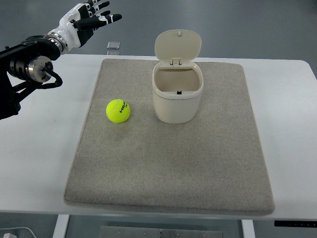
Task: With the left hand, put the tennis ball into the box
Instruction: 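Swing the left hand over and reach down toward the tennis ball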
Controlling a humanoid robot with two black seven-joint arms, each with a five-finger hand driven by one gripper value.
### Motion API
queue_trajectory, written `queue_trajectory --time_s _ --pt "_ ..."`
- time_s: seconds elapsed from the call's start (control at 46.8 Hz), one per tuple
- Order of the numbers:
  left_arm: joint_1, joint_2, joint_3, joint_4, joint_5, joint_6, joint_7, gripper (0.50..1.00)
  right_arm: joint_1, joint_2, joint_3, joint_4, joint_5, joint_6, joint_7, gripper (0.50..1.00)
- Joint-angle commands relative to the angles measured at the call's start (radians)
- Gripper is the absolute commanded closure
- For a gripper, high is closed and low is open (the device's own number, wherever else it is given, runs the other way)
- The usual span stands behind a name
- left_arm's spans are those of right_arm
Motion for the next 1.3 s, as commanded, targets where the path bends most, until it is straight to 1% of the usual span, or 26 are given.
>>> queue_trajectory --time_s 0.0,0.107,0.15,0.214,0.256,0.278,0.321,0.385,0.577,0.662,0.684,0.705,0.748,0.812,0.833,0.897,0.919,0.962,1.004,1.026,1.282 --pt "-0.055 0.031 0.103 -0.038 0.001 -0.005 0.000 0.525 0.000 0.000 0.000 0.000 0.000 0.000 0.000 0.562" --pt "-0.141 0.068 0.221 -0.102 0.001 -0.008 0.000 0.525 0.000 0.000 0.000 0.000 0.000 0.000 0.000 0.562" --pt "-0.172 0.079 0.266 -0.135 0.001 -0.008 0.001 0.534 0.000 0.000 0.000 0.000 0.000 0.000 0.000 0.562" --pt "-0.230 0.096 0.346 -0.182 0.002 -0.005 0.021 0.570 0.000 0.000 0.000 0.001 0.000 0.000 0.000 0.562" --pt "-0.270 0.097 0.413 -0.207 0.002 -0.003 0.039 0.606 0.000 0.000 0.000 0.000 0.000 0.000 0.000 0.562" --pt "-0.287 0.097 0.448 -0.217 0.002 0.000 0.050 0.613 0.000 0.000 0.000 0.000 0.000 0.000 0.000 0.562" --pt "-0.320 0.097 0.520 -0.234 0.002 0.008 0.064 0.645 0.000 0.000 0.000 0.000 0.000 0.000 0.000 0.562" --pt "-0.366 0.097 0.614 -0.253 0.002 0.017 0.067 0.647 0.000 0.000 0.000 0.000 0.000 0.000 0.000 0.562" --pt "-0.390 0.105 0.725 -0.271 0.002 0.037 0.075 0.651 0.000 0.000 0.000 0.000 0.000 0.000 0.000 0.562" --pt "-0.393 0.102 0.757 -0.273 0.005 0.055 0.075 0.692 0.000 0.000 0.000 0.000 0.000 0.000 0.000 0.562" --pt "-0.393 0.102 0.766 -0.273 0.008 0.063 0.075 0.713 0.000 0.000 0.000 0.001 0.000 0.000 0.000 0.562" --pt "-0.396 0.100 0.772 -0.273 0.013 0.069 0.075 0.720 0.000 0.000 0.000 0.000 0.000 0.000 0.000 0.562" --pt "-0.397 0.097 0.780 -0.273 0.024 0.072 0.075 0.714 0.000 0.000 0.000 0.000 0.000 0.000 0.000 0.562" --pt "-0.399 0.096 0.779 -0.280 0.039 0.072 0.072 0.684 0.000 0.000 0.000 0.000 0.000 0.000 0.000 0.562" --pt "-0.399 0.096 0.779 -0.288 0.045 0.071 0.072 0.658 0.000 0.000 0.000 0.000 0.000 0.000 0.000 0.562" --pt "-0.403 0.099 0.772 -0.325 0.050 0.072 0.070 0.557 0.000 0.000 0.000 0.000 0.000 0.000 0.000 0.562" --pt "-0.406 0.100 0.772 -0.339 0.050 0.074 0.070 0.542 0.000 0.000 0.000 0.000 0.000 0.000 0.000 0.562" --pt "-0.408 0.102 0.769 -0.366 0.050 0.075 0.070 0.536 0.000 0.000 0.000 0.000 0.000 0.000 0.000 0.562" --pt "-0.408 0.103 0.769 -0.383 0.050 0.075 0.072 0.512 0.000 0.000 0.000 0.000 0.000 0.000 0.000 0.562" --pt "-0.408 0.105 0.769 -0.391 0.050 0.075 0.072 0.510 0.000 0.000 0.000 0.000 0.000 0.000 0.000 0.562" --pt "-0.419 0.140 0.785 -0.452 0.051 0.074 0.072 0.510 0.000 0.000 0.000 0.000 0.000 0.000 0.000 0.562"
